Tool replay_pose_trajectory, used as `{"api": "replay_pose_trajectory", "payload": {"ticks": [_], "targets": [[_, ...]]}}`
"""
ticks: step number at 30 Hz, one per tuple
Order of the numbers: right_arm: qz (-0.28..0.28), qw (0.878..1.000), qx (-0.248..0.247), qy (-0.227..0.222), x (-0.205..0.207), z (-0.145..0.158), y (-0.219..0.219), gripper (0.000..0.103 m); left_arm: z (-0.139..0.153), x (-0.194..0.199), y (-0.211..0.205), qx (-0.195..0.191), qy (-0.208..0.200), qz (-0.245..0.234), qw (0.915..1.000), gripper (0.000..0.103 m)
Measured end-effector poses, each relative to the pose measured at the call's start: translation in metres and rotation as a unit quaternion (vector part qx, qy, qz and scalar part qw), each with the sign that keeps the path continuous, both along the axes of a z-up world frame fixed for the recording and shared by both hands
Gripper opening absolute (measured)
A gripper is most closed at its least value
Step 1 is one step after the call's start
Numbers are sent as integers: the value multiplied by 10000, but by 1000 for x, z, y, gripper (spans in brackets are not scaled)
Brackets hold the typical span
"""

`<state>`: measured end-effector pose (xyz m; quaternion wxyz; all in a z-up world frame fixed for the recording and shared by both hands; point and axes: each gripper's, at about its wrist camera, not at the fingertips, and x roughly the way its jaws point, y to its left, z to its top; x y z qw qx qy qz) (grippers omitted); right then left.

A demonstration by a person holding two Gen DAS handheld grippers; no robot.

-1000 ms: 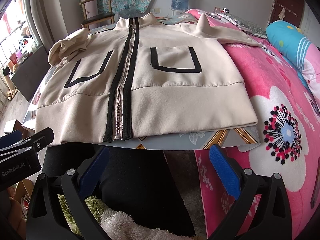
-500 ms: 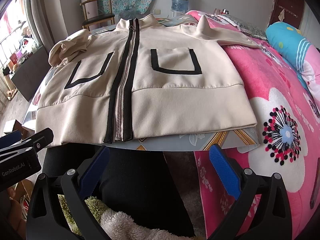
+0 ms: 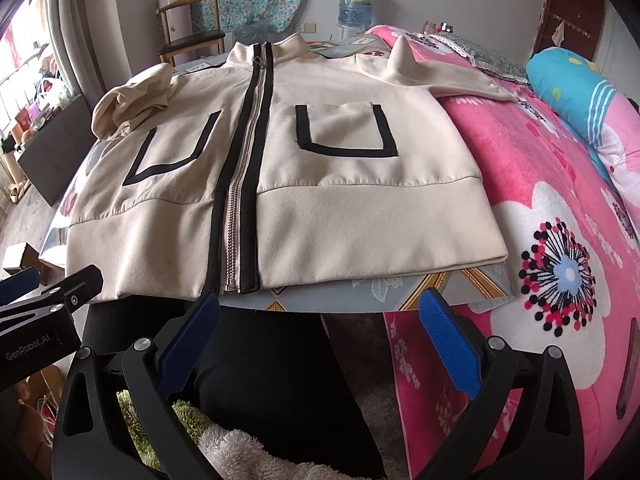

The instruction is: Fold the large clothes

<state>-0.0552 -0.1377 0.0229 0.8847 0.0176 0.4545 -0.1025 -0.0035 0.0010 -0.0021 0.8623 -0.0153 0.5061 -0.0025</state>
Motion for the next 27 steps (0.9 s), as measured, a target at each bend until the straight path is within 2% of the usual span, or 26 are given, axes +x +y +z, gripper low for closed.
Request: {"api": "replay_pose_trajectory", "payload": {"ticks": [9,13,15,17,19,22,27], "targets": [[70,9999,-116,-8,23,2,-4,97,-11,19,13,19,109,-22,9999,95],[194,9989,-393,-185,42,12,-4,97,-12,36,24,142,-39,49,9999,95],[446,9972,-487,-339,56,21,-2,97,-10,48,33,201,-137,111,9996,95],[785,9955,-306,-435,73,33,1,97,-7,61,45,202,-261,141,9994,95],[1215,9907,173,-583,97,51,4,97,-2,76,60,171,-433,209,9987,95],[1807,9771,853,-736,142,79,17,97,6,100,84,-57,-762,255,9968,95],[2525,9525,1625,-510,229,92,54,97,13,147,121,-959,-1056,-7,9898,95]]}}
